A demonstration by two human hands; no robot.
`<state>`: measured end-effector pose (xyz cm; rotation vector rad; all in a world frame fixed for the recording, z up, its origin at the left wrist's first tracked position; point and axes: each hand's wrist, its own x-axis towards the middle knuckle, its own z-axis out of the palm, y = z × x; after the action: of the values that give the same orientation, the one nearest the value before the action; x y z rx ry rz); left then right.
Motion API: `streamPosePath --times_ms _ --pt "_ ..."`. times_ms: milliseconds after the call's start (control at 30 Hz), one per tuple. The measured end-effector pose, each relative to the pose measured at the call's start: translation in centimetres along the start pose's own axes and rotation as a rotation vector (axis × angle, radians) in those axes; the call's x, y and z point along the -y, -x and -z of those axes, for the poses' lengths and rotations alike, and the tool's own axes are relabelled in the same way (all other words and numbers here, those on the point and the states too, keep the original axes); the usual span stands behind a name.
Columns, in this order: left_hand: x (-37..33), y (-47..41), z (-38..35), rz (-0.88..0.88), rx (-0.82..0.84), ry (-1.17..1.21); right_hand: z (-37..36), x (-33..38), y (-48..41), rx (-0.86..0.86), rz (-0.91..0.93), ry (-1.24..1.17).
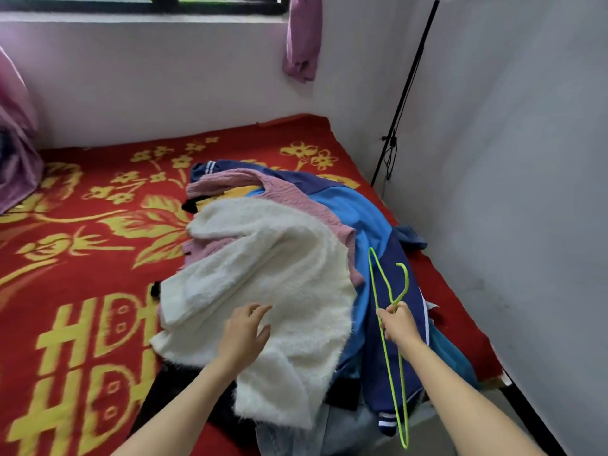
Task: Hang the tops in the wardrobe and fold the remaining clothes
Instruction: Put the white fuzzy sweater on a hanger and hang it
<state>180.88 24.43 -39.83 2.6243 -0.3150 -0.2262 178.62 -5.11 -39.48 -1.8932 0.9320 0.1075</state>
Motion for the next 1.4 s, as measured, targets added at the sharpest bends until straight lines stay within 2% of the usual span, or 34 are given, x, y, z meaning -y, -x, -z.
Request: streamPosePath --times_ms 167,333,500,633,733,900,1000,1133,1400 --pt "0.4 -1.2 -1.1 0.201 0.004 0.027 -0.6 -0.4 -5.7 -0.077 -0.058 0.056" --pt "-0.5 -3.0 -3.0 0.301 0.033 -0.006 -2.3 -1.1 -11.9 0.012 -0.056 0.12" --pt "-1.3 -3.4 -4.7 0.38 0.106 0.004 -5.2 -2.3 -16.2 0.073 -0.128 0.055" --pt "-0.9 -4.7 -4.6 0.445 0.098 0.013 -7.7 -3.0 -18.8 0.163 -0.134 0.006" --pt "-0.7 -5.8 -4.5 0.48 0.113 -0.002 -9.6 -3.4 -20.3 0.268 -0.087 0.111" --pt "-0.6 -6.2 -5.2 0.555 0.145 0.008 -12.0 -3.9 -22.2 0.223 -0.132 0.274" --pt "-0.3 -6.0 -5.8 0.595 0.167 0.009 -13.7 -3.8 -22.5 0.158 -0.272 0.121" --pt "0.4 -5.6 -6.0 0.646 0.18 0.033 -14.9 -4.0 -22.5 0.191 -0.408 -0.038" --pt "1.4 -6.1 -5.5 0.676 0.2 0.023 -14.2 -4.0 -22.6 0.218 -0.487 -0.025"
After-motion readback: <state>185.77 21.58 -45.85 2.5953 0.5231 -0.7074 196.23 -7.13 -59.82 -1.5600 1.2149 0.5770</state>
